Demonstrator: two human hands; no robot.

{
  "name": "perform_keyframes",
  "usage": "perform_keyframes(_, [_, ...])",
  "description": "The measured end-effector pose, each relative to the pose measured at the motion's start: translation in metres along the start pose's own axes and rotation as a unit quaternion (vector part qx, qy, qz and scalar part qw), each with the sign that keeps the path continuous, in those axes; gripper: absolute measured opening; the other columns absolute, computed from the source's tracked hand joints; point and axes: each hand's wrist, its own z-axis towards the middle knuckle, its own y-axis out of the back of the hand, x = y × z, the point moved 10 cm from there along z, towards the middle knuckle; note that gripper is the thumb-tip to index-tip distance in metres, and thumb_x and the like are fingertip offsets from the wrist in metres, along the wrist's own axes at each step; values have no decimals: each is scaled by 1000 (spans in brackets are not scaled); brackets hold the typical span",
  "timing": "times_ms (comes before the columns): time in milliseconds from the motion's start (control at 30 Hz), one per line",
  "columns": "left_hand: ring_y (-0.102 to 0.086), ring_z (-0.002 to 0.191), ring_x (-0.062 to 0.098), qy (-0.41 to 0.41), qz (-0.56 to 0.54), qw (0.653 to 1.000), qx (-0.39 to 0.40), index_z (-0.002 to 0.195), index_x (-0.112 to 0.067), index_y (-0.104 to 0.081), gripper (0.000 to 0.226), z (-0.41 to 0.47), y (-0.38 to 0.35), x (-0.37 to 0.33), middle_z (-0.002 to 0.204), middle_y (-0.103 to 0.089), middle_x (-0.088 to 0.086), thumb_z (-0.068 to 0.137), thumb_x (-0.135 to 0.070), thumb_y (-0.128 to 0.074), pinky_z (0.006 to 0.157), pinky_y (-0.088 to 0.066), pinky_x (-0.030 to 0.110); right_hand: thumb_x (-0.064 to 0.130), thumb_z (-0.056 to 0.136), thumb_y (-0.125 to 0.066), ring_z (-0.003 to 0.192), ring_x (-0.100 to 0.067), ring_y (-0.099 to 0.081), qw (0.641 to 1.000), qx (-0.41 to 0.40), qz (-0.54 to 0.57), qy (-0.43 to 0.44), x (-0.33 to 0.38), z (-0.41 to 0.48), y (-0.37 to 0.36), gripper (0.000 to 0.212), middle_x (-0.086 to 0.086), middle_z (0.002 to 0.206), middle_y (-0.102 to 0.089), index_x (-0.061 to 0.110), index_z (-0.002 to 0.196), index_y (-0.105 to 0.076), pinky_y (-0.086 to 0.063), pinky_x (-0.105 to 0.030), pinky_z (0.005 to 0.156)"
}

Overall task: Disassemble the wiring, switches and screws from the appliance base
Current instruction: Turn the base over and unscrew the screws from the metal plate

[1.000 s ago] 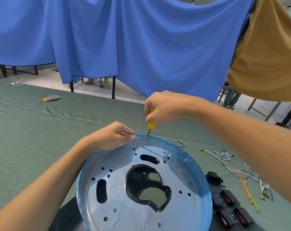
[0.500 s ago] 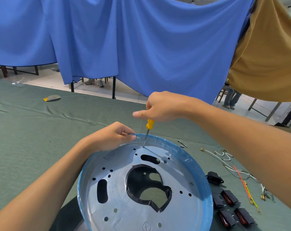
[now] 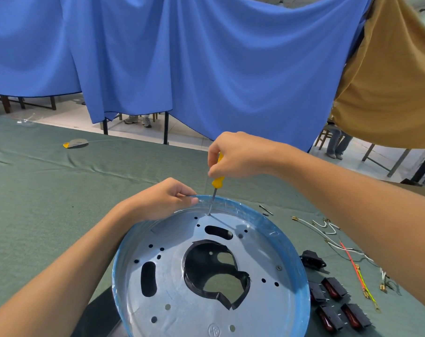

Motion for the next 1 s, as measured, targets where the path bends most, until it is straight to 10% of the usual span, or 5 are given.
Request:
perform_keyframes(200, [-31,56,12,-1,-3,1000,0,89,-18,-75,26,-1,0,0,60,-39,-6,99,-28,-53,54,-27,24,56,93,-51,60,-22,-44,999,-18,-15,-26,-5,3,0,54,-4,62,-48,7,69,-55,-31,-28,51])
perform_keyframes(333, [-33,55,8,-5,-4,1000,-1,84,-24,-74,27,-1,0,-2,59,-43,-11,100,-28,-53,53,-29,20,30,85,-61,67,-21,-42,1000,-8,1,-9,-3,2,0,31,-5,72,-52,2,96,-68,-32,-28,56])
perform_keyframes(500, [-26,52,9,-7,4,1000,2,75,-13,-67,32,-1,0,-3,54,-31,-12,100,-27,-53,50,-23,20,57,88,-56,62,-21,-46,999,-17,-5,-33,-10,4,-1,52,-2,65,-52,7,75,-60,-34,-28,54])
perform_keyframes(733, [-31,51,3,-8,1,1000,-2,71,-28,-67,33,-2,0,-6,51,-40,-16,100,-25,-53,51,-27,19,34,81,-62,69,-21,-49,999,13,18,-26,-10,2,-3,30,-11,84,-63,10,98,-71,-38,-28,56])
perform_keyframes(1000, [-29,54,10,-3,10,1000,-2,89,-7,-71,30,-2,1,-3,59,-35,-6,100,-27,-52,52,-25,23,34,87,-61,65,-20,-43,999,-28,22,-34,-15,2,2,32,-5,72,-53,2,89,-68,-32,-28,53])
